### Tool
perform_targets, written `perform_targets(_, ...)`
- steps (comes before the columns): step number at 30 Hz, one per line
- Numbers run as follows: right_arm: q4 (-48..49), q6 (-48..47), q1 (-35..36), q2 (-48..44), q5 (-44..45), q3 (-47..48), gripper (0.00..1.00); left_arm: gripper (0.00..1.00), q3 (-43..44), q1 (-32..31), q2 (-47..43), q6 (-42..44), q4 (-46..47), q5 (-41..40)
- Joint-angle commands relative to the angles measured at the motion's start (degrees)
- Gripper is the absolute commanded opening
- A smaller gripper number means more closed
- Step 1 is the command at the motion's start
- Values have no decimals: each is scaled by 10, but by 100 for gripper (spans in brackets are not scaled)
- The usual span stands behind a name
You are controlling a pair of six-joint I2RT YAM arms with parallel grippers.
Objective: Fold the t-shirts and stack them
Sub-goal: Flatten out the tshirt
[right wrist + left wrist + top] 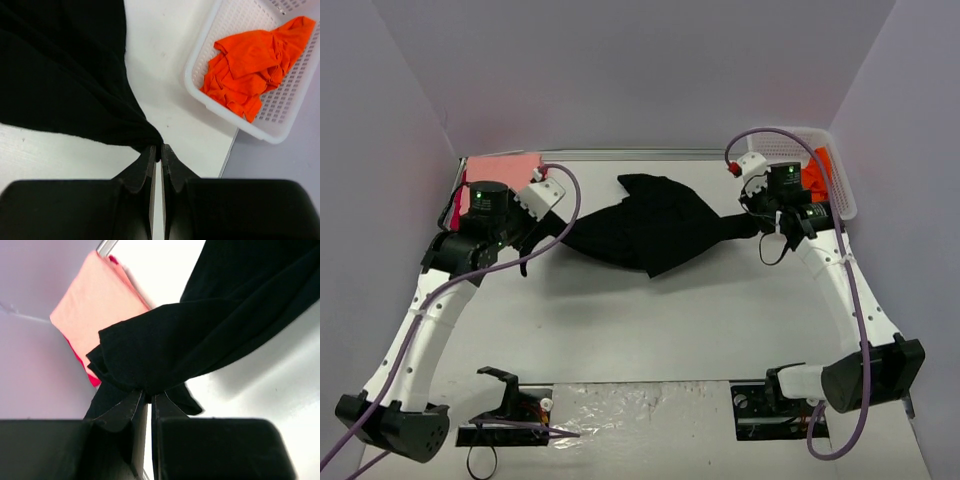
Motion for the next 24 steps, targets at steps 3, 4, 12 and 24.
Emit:
perform_targets(3,-35,-4,-3,-90,39,-20,0,2,34,20,-74,-16,-64,-17)
perform_targets(4,-38,-1,-3,-100,42,-22,0,2,41,21,-79,-18,-70,-15)
perform_targets(12,-53,21,-6,-115,74,4,0,3,78,32,-80,-70,-78,-4)
perform_targets(24,7,21,-25,90,103,-78,0,2,-147,31,87,-63,81,-14)
